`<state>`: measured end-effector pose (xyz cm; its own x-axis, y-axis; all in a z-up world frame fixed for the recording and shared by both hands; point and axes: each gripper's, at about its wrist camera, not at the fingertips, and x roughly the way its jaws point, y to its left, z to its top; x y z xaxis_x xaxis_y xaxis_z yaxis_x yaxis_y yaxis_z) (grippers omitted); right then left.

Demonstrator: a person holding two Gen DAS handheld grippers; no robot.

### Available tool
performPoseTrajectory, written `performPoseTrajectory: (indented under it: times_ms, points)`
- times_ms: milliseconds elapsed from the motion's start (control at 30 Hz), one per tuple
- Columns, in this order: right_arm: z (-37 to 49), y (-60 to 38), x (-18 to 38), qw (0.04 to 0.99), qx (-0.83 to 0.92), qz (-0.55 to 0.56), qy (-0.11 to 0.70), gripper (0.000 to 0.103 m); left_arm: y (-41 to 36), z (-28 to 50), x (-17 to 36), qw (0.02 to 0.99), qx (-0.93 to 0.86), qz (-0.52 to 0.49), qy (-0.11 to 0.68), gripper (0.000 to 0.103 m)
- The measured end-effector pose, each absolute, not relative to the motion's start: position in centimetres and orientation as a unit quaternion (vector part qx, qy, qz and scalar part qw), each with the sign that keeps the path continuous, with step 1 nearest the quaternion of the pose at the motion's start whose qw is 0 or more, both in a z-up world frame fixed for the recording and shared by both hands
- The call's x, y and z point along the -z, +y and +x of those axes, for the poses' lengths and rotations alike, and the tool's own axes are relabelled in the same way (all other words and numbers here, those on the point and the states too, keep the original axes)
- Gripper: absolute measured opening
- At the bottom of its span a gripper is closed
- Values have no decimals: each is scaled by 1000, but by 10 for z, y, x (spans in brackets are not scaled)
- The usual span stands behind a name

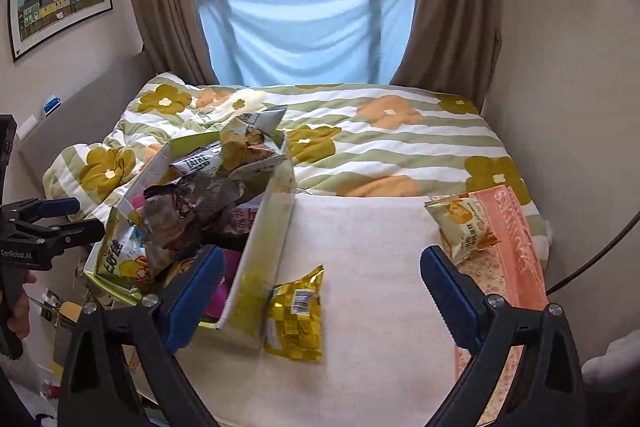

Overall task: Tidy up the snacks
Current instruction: 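Move both tools back toward the gold bag and chiffon cake packet, then grasp the gold bag with the left tool while the right grasps the chiffon cake packet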

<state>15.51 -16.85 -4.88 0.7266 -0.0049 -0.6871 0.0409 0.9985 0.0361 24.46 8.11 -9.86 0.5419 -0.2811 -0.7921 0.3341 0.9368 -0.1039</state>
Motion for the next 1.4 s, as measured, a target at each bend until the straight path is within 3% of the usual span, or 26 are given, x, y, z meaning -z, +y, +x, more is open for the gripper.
performPoseTrajectory:
  times_ms: [333,633,900,1400]
  points:
    - [183,-268,65,918,-48,3,394,98,-26,239,108,884,113,14,454,102]
    - [236,-357,103,894,-98,-12,436,97,-107,234,149,880,28,10,474,102]
    - [272,-390,146,869,-123,-31,478,98,-165,232,213,859,-55,116,496,102]
    - [295,-386,184,850,-157,-41,502,98,-166,278,282,808,-95,46,579,102]
